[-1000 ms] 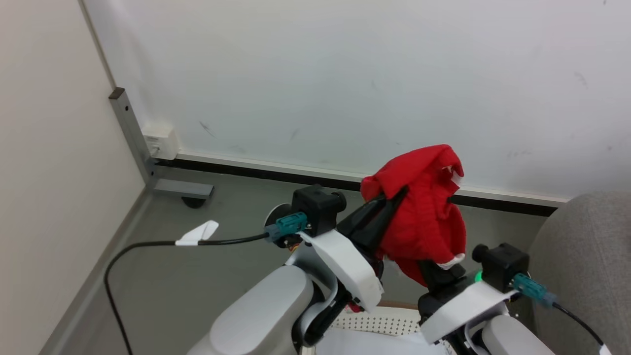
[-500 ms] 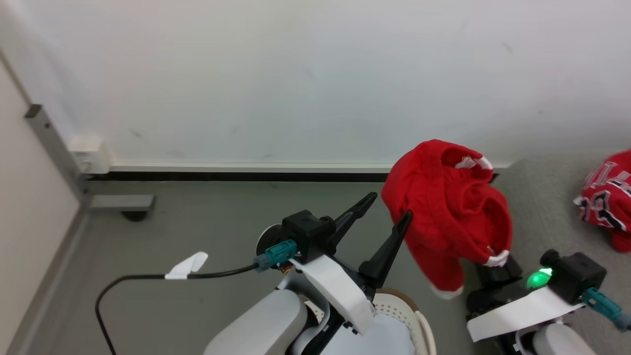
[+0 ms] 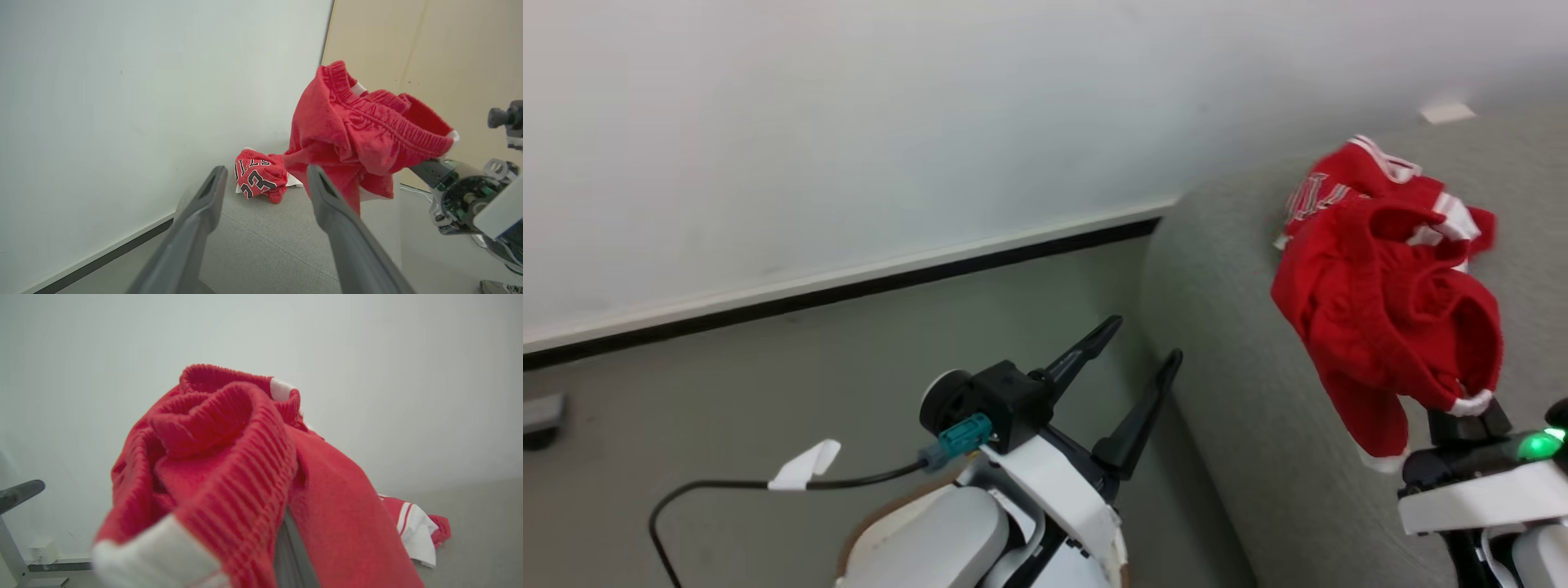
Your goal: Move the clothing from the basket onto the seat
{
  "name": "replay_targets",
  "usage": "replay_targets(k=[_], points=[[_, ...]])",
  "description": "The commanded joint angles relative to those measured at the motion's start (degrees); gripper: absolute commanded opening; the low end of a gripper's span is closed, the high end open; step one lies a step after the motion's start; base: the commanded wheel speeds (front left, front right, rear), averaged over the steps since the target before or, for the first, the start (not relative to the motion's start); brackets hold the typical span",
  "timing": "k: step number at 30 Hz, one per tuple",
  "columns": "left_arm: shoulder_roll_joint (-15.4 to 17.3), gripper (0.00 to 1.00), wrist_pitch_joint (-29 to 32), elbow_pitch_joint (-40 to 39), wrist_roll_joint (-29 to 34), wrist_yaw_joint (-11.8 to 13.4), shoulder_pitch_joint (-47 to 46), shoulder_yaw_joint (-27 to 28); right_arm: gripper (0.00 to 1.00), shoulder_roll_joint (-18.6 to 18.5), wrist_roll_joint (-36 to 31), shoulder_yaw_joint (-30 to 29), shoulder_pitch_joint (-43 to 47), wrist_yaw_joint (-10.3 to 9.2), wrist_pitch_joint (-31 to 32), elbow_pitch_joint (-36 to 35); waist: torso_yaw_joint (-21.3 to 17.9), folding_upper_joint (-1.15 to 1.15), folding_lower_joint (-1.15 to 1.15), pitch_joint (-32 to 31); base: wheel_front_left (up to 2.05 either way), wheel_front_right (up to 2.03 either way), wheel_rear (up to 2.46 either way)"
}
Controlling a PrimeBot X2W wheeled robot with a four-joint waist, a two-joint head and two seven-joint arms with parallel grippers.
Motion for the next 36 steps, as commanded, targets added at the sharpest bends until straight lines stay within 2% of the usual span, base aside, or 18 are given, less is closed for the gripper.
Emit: replay_targets(k=[1,7,13,18,21,26,31,36], points=[[0.7,1.00,-0.4,0.2,1.2,-0.1,0.2,0.0,0.00,0.0,-0.6,-1.5,1.6,-0.13,0.0,-0.8,-6.1,0.00,0.00,2.4,0.00,0.00,0.00],[0.5,1.00,-0.9,1.0,2.3,-0.9,0.9,-0.4,0.00,1.1,-1.0,-4.2,4.4,-0.13,0.0,-1.6,-9.8,0.00,0.00,3.2,0.00,0.00,0.00],[0.2,1.00,-1.2,2.0,2.5,-1.4,1.0,-0.4,0.00,1.0,-0.7,-4.5,5.2,-0.13,0.0,-2.1,-10.8,0.00,0.00,3.8,0.00,0.00,0.00],[0.1,1.00,-1.1,2.7,3.4,-1.7,0.1,-0.7,0.00,-0.5,0.0,-4.8,2.6,-0.13,0.0,-1.3,-10.9,0.00,0.00,5.6,0.00,0.00,0.00],[0.2,1.00,-0.9,2.6,4.1,-2.0,-1.3,-1.0,0.00,-2.9,-0.5,-4.3,0.0,-0.13,0.0,1.1,-10.0,0.00,0.00,8.2,0.00,0.00,0.00],[1.4,1.00,0.8,2.0,5.1,-2.4,-4.0,-1.2,0.00,-6.5,1.3,-7.0,-6.7,-0.13,0.0,6.4,-7.3,0.00,0.00,15.0,0.00,0.00,0.00],[3.9,1.00,3.0,0.6,6.3,-2.4,-7.0,-0.9,0.00,-11.4,-0.6,-9.8,-14.2,-0.14,0.0,13.8,-3.8,0.00,0.00,23.2,0.00,0.00,0.00],[5.8,1.00,4.2,-0.8,7.0,-2.1,-8.7,-0.5,0.00,-13.9,0.5,-12.7,-19.3,-0.13,0.0,21.8,-0.3,0.00,0.00,29.1,0.00,0.00,0.00]])
